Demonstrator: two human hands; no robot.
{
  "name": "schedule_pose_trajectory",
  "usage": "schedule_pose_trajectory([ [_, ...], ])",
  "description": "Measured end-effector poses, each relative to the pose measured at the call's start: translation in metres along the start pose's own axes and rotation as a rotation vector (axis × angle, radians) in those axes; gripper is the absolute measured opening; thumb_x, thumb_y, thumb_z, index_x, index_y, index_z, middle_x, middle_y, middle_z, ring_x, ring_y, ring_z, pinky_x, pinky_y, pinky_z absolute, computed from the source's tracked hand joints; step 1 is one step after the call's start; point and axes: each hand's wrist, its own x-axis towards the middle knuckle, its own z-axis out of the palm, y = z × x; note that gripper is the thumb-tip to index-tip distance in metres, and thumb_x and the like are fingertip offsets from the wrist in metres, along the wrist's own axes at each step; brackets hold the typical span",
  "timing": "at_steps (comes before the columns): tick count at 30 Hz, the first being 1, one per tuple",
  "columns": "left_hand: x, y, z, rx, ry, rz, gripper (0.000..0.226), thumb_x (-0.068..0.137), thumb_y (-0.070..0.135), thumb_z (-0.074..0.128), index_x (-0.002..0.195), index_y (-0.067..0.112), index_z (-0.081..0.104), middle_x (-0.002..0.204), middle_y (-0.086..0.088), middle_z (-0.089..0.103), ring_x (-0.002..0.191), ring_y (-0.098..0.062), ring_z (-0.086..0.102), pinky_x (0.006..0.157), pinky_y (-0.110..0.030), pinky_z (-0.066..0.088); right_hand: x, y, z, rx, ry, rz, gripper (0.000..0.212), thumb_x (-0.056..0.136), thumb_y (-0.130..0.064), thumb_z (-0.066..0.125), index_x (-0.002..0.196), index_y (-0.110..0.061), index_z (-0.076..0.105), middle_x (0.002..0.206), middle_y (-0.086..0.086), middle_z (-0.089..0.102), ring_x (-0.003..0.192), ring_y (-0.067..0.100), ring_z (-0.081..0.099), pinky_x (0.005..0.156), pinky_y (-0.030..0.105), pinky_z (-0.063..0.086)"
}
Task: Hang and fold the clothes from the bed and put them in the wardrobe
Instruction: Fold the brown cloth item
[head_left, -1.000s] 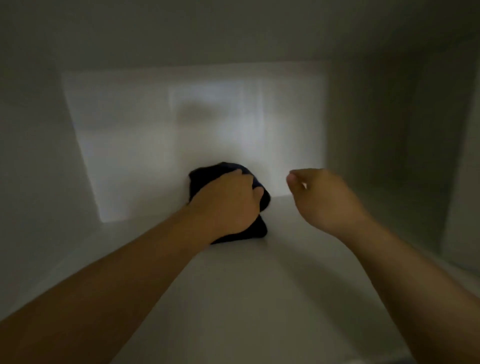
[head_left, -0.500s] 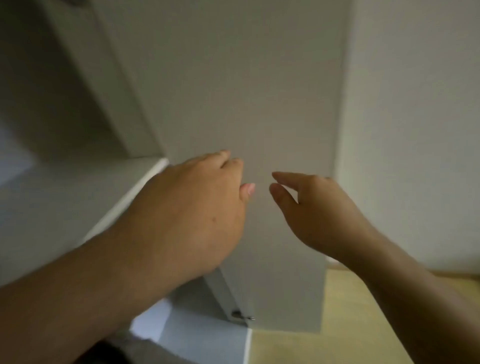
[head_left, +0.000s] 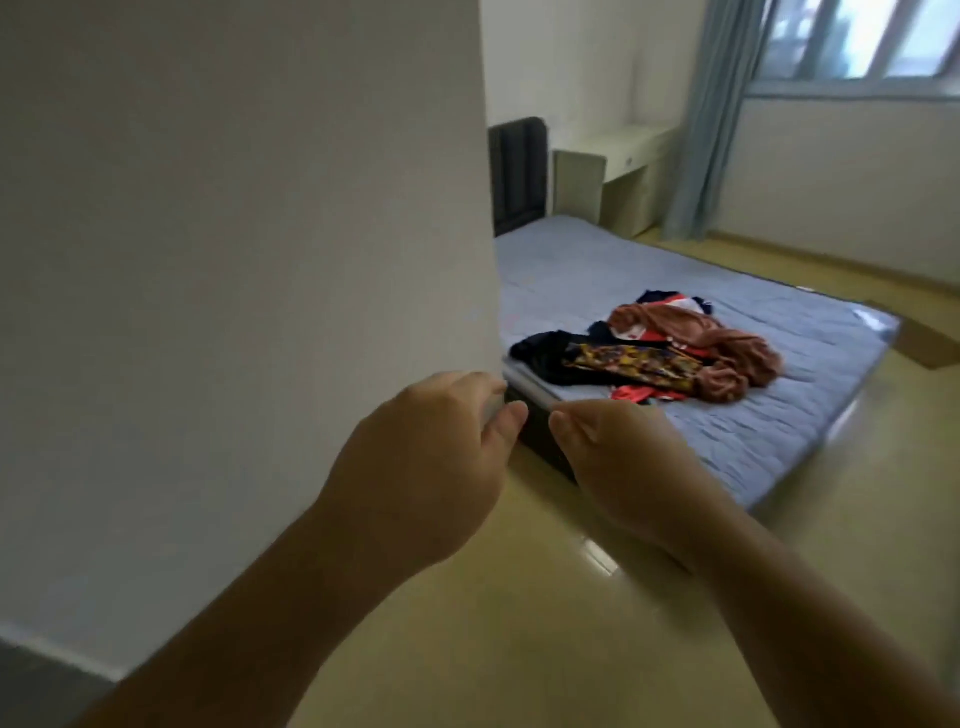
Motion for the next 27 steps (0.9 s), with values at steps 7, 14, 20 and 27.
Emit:
schedule_pose_trajectory([
  [7, 0.145, 0.078, 0.140, -0.195, -0.139, 0.065, 0.036, 0.101, 0.043, 0.050, 0.125, 0.024, 0.068, 0.115, 0.006, 0.071, 0.102, -0.008, 0.064, 0.080, -0.018, 0.043, 0.064, 0.171, -0.074, -0.046, 0.051, 0.192, 0.039, 0.105, -0.040, 0.042, 0.104, -0.014, 0.071, 0.093, 0.001, 0.072, 0.084, 0.018, 0.065, 0.080, 0.041, 0.056],
  [14, 0.267, 0.109, 0.246, -0.272, -0.266, 0.079, 0.030, 0.101, 0.044, 0.050, 0.118, 0.027, 0.068, 0.106, 0.007, 0.071, 0.092, -0.006, 0.064, 0.079, -0.028, 0.055, 0.148, 0.283, -0.095, -0.050, 0.032, 0.267, 0.037, 0.104, -0.038, 0.042, 0.086, -0.016, 0.066, 0.081, -0.003, 0.067, 0.078, 0.016, 0.061, 0.076, 0.039, 0.054],
  [20, 0.392, 0.115, 0.338, -0.345, -0.312, 0.099, 0.026, 0.101, 0.045, 0.050, 0.113, 0.030, 0.068, 0.100, 0.014, 0.070, 0.091, 0.000, 0.064, 0.079, -0.031, 0.056, 0.257, 0.377, -0.108, -0.122, 0.005, 0.307, 0.038, 0.104, -0.038, 0.041, 0.089, -0.014, 0.066, 0.084, 0.000, 0.069, 0.079, 0.019, 0.062, 0.075, 0.040, 0.054],
  [27, 0.549, 0.132, 0.427, -0.350, -0.406, 0.057, 0.021, 0.101, 0.041, 0.051, 0.108, 0.030, 0.068, 0.095, 0.017, 0.066, 0.088, 0.001, 0.061, 0.078, -0.029, 0.055, 0.377, 0.481, -0.150, -0.163, -0.029, 0.398, 0.034, 0.103, -0.037, 0.042, 0.084, -0.017, 0.061, 0.083, -0.003, 0.067, 0.080, 0.019, 0.061, 0.075, 0.039, 0.054],
])
